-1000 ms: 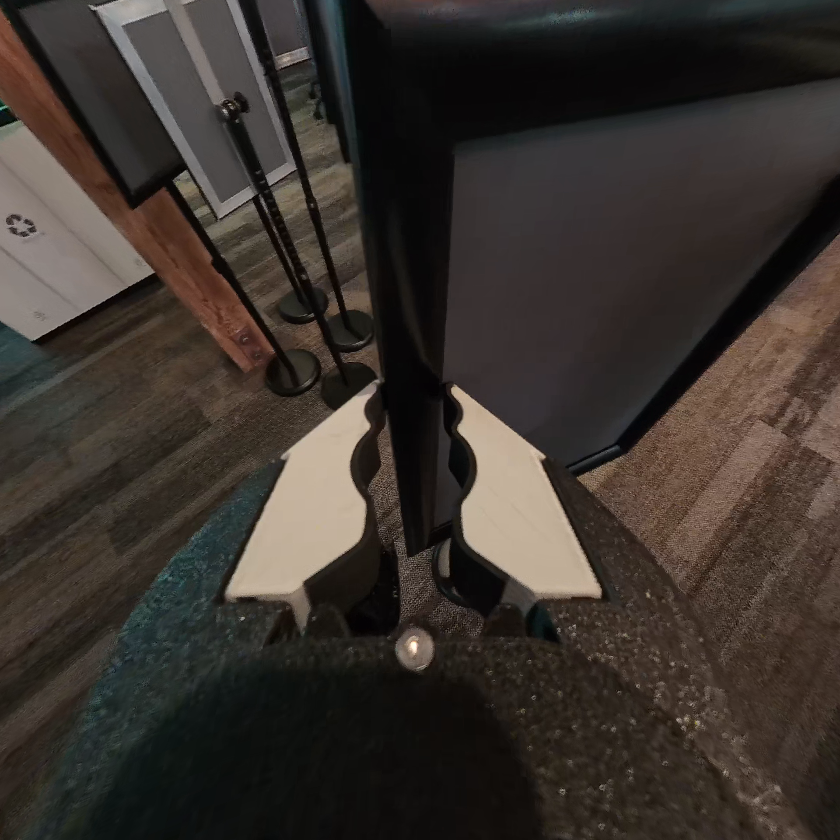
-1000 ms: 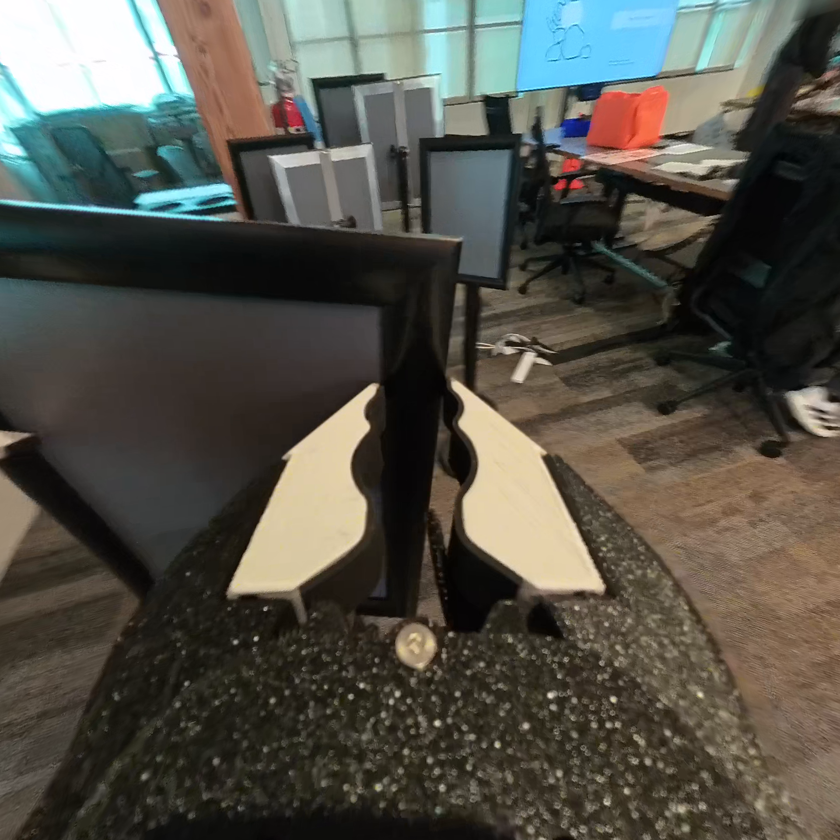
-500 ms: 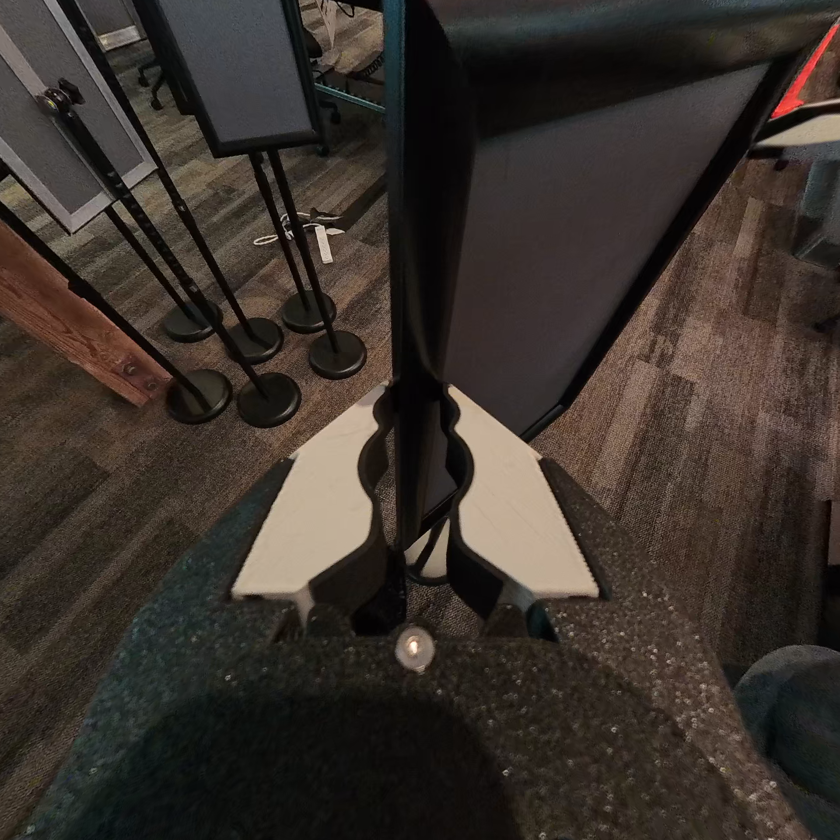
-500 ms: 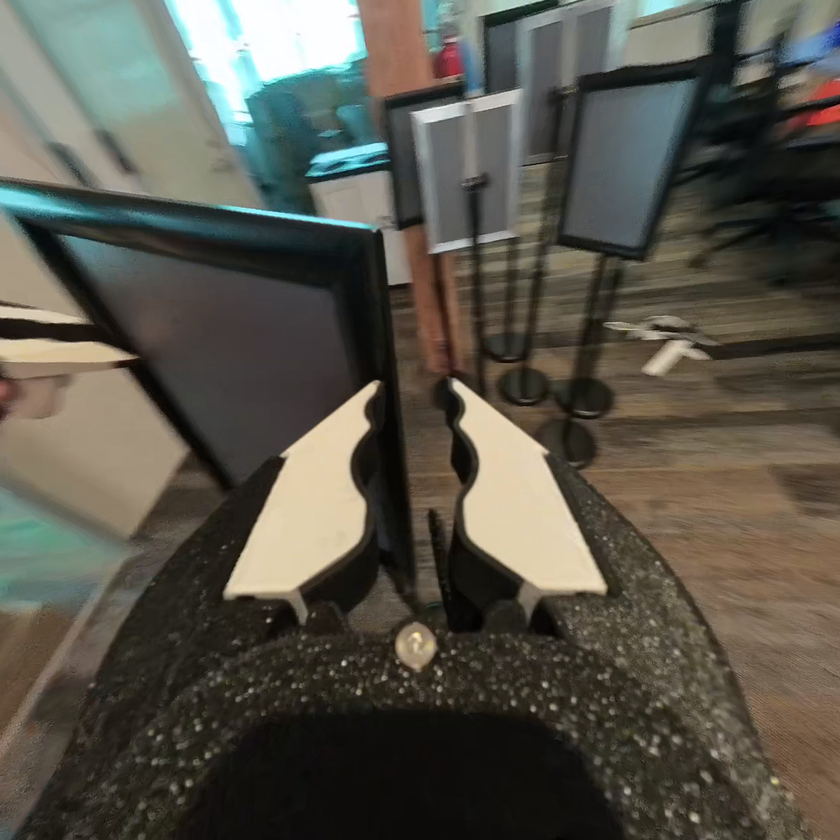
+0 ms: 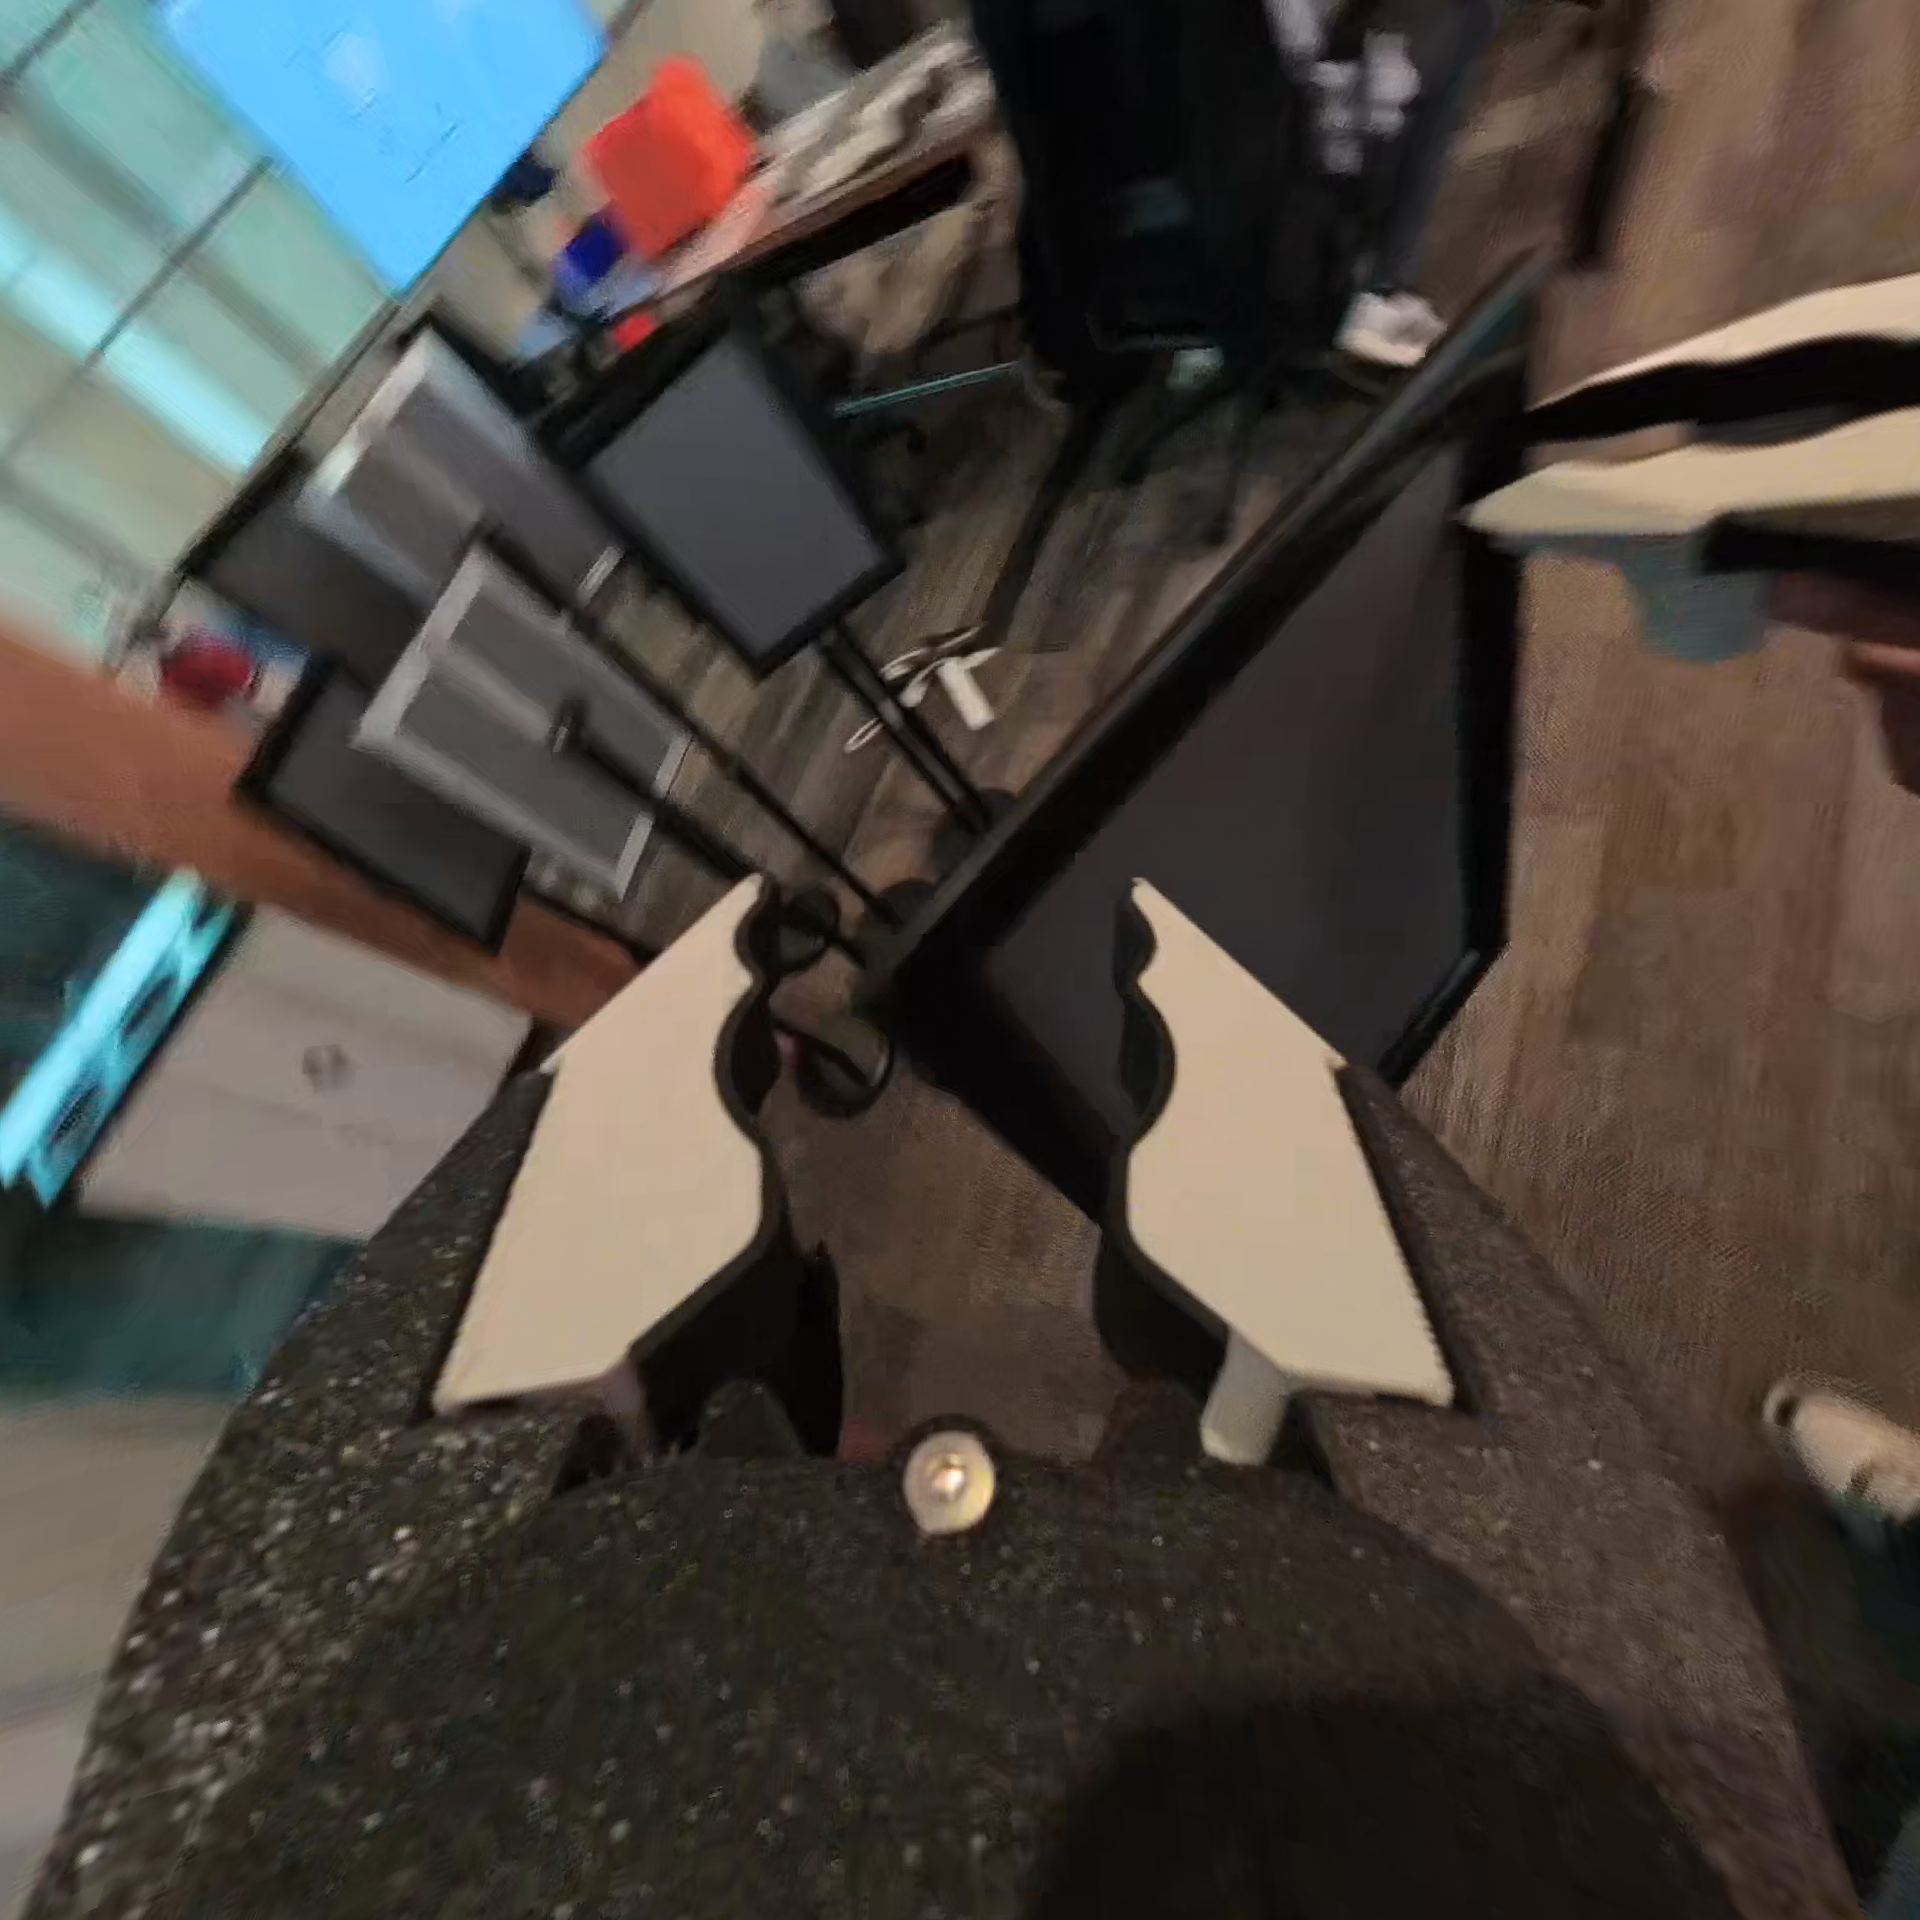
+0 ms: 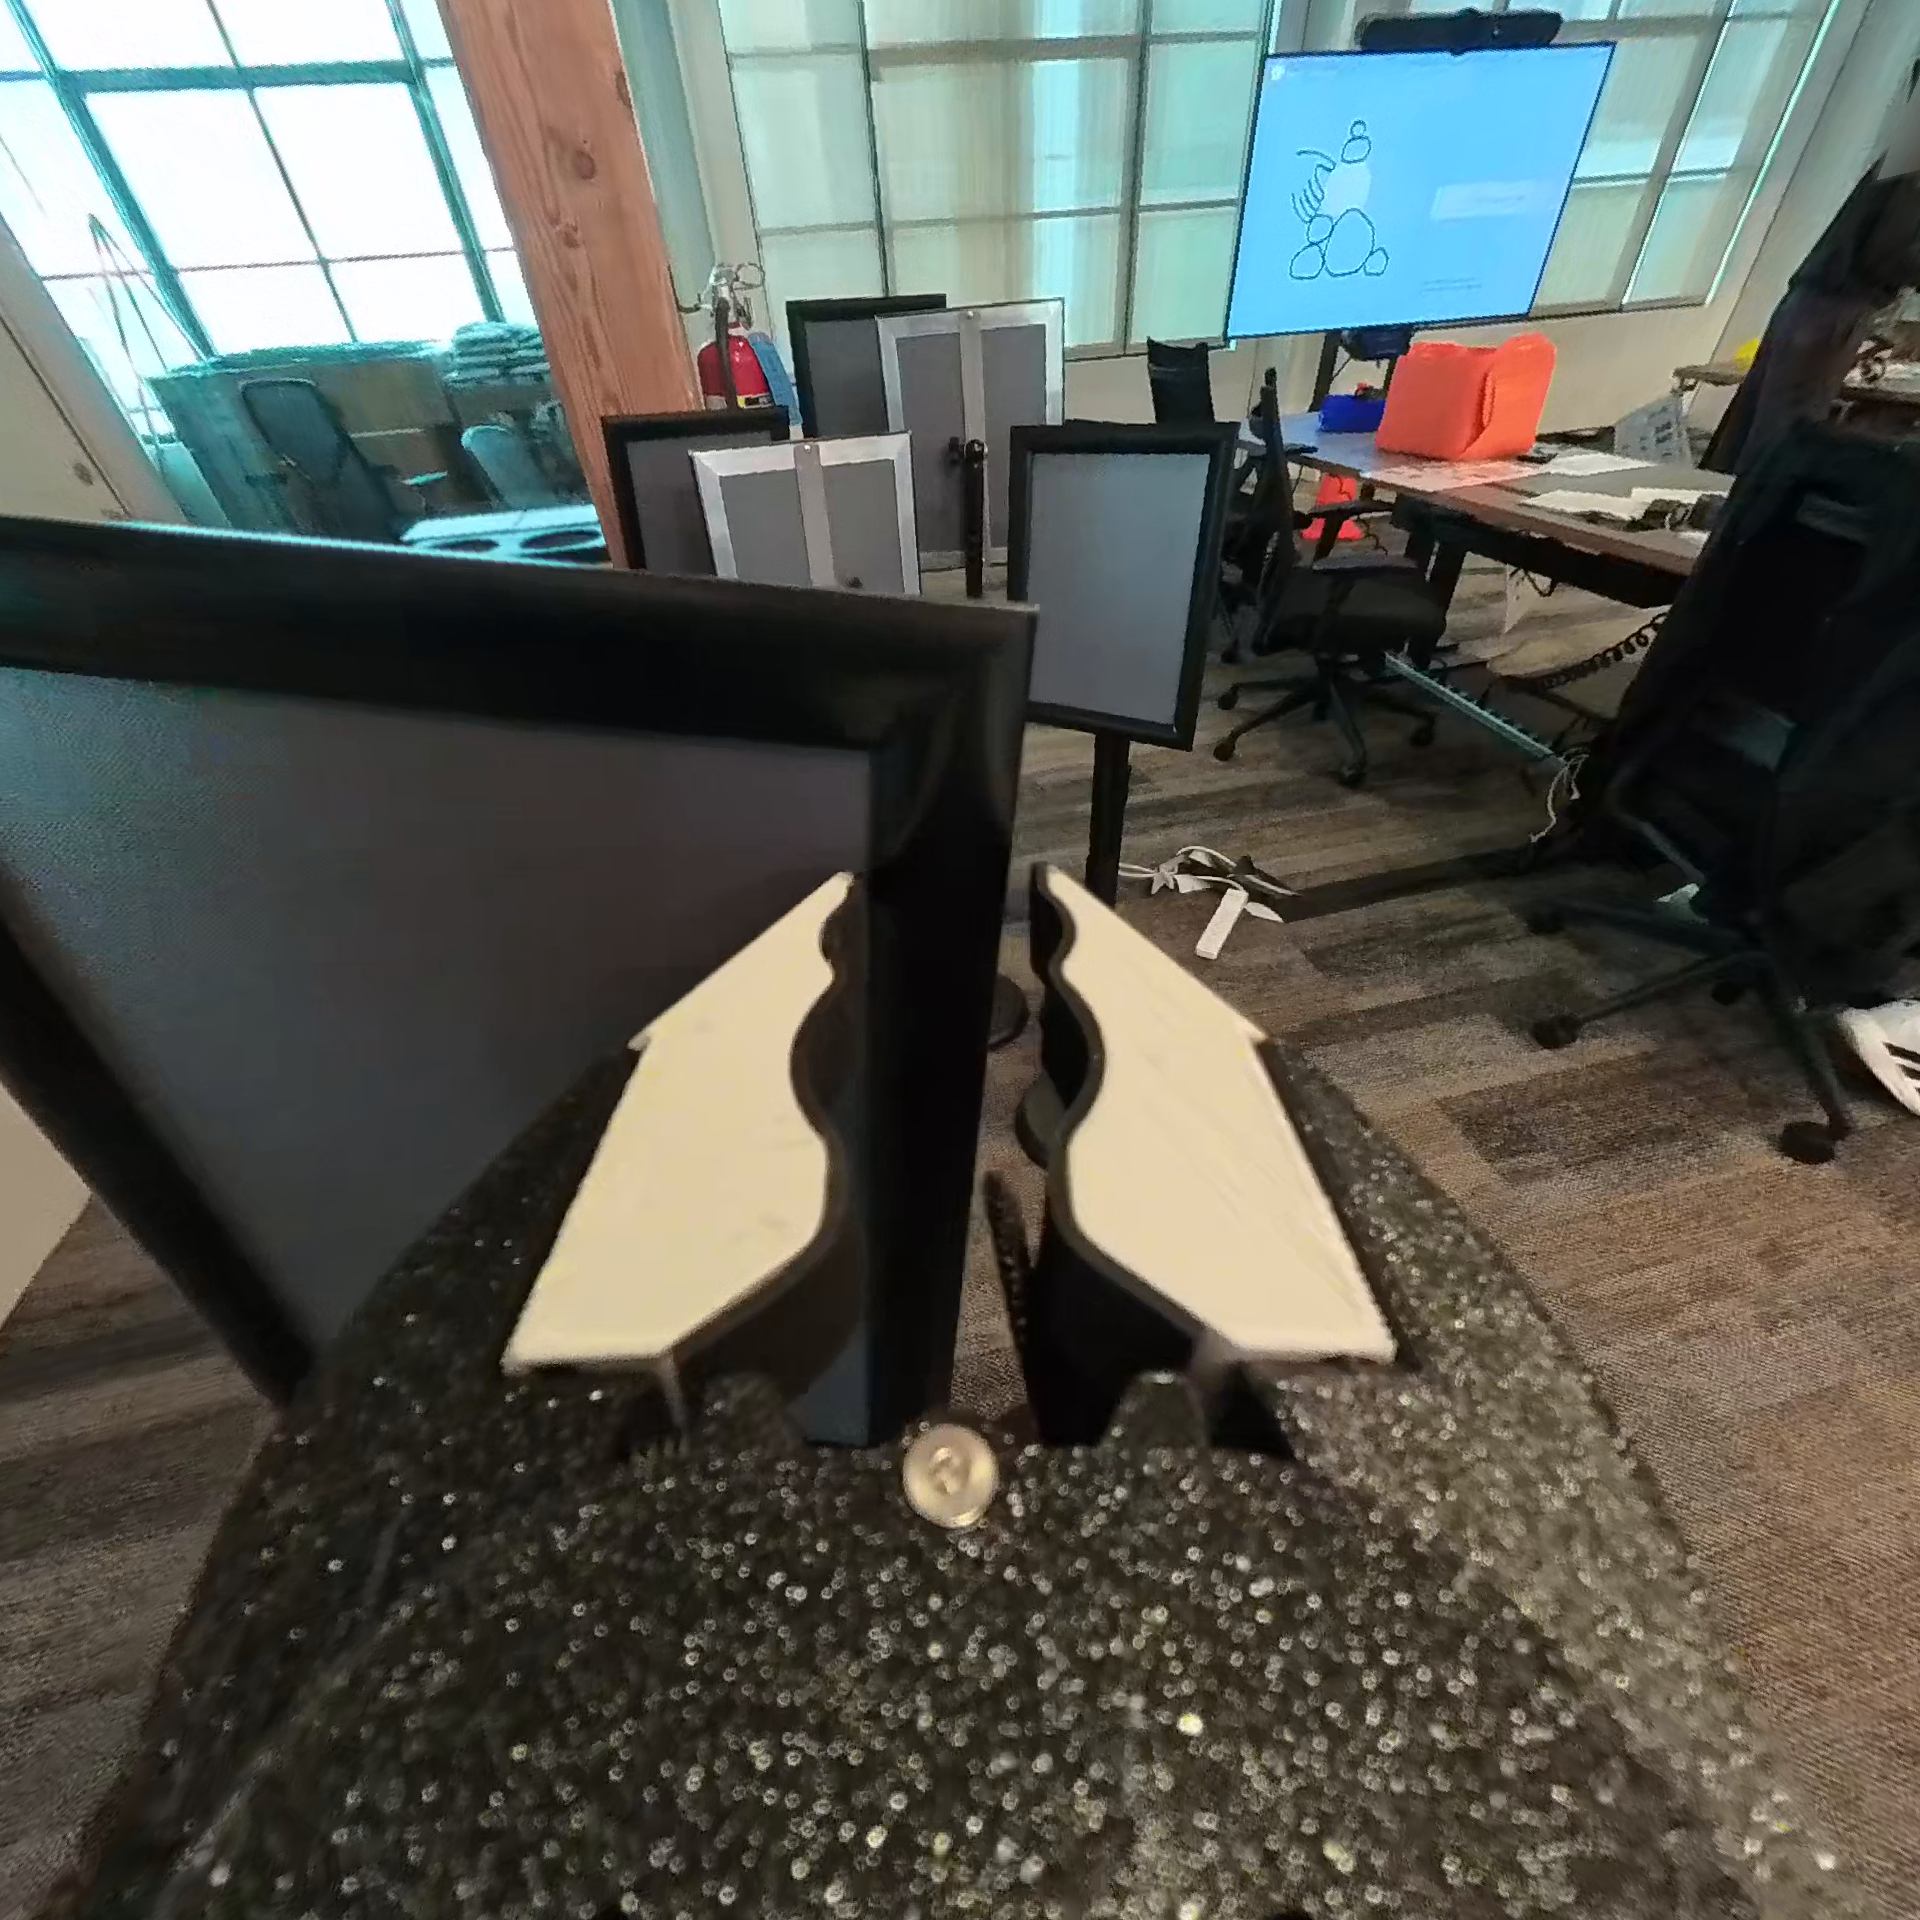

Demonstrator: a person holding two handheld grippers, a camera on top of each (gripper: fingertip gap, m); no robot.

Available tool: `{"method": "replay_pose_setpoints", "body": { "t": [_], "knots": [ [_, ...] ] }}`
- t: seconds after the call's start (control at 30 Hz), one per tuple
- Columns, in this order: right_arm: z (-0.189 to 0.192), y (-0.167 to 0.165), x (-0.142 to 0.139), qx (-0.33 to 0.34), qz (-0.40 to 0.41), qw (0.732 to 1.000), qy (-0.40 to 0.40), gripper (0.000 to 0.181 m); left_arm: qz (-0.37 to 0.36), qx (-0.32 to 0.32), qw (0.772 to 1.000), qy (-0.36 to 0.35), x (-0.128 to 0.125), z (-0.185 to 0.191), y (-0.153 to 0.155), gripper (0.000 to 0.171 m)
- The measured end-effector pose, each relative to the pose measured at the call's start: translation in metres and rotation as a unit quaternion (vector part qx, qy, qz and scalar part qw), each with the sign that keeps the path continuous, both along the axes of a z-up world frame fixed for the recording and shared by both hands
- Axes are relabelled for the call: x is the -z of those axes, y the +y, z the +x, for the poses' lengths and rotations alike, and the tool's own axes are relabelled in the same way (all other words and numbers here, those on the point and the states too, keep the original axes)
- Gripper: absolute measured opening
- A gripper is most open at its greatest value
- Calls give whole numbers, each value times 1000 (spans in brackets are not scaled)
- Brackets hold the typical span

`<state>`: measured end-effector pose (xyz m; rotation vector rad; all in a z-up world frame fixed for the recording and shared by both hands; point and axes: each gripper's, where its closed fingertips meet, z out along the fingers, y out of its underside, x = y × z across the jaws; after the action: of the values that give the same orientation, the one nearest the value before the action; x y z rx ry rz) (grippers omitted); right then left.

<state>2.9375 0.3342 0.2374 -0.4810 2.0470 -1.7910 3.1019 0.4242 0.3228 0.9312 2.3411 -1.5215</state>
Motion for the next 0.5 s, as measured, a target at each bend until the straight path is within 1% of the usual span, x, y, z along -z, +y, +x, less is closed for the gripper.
{"method": "replay_pose_setpoints", "body": {
  "t": [0.03, 0.07, 0.1, 0.13, 0.17, 0.2, 0.27, 0.3, 0.33, 0.37, 0.4, 0.43, 0.5],
  "knots": [
    [1, 0, 0, -6, 1, 1000, -10, 28, 50, 65, 996, -20, -4, -21, -6, 59],
    [3, 1, 1, -13, 6, 1000, -22, 26, 121, 130, 984, -27, -2, -44, -9, 68],
    [3, 1, 1, -14, 9, 999, -32, 28, 172, 186, 967, -26, -4, -66, -15, 73],
    [3, 1, 2, -14, 10, 999, -40, 28, 205, 241, 948, -21, -7, -89, -21, 66],
    [3, 2, 2, -16, 7, 999, -45, 27, 253, 290, 923, -23, -3, -108, -25, 64],
    [1, 2, 2, -9, 3, 999, -46, 29, 304, 315, 898, -47, 9, -121, -31, 62],
    [-2, 2, 2, 2, 2, 999, -45, 31, 367, 339, 853, -153, 41, -128, -47, 62],
    [-3, 1, 2, 7, 0, 999, -39, 31, 395, 349, 829, -188, 56, -130, -51, 59],
    [-4, 1, 2, 13, -5, 1000, -28, 33, 424, 345, 810, -214, 69, -128, -55, 52],
    [-4, 0, 1, 17, -11, 1000, -18, 33, 447, 335, 796, -233, 78, -126, -60, 43],
    [-4, -2, 2, 25, -13, 1000, -9, 32, 470, 334, 784, -231, 84, -128, -59, 37],
    [-3, -3, 2, 27, -16, 1000, -3, 26, 482, 337, 778, -221, 85, -133, -58, 21],
    [-8, -5, 1, 59, -28, 998, 14, 26, 481, 322, 784, -224, 86, -137, -62, 16]
  ]
}}
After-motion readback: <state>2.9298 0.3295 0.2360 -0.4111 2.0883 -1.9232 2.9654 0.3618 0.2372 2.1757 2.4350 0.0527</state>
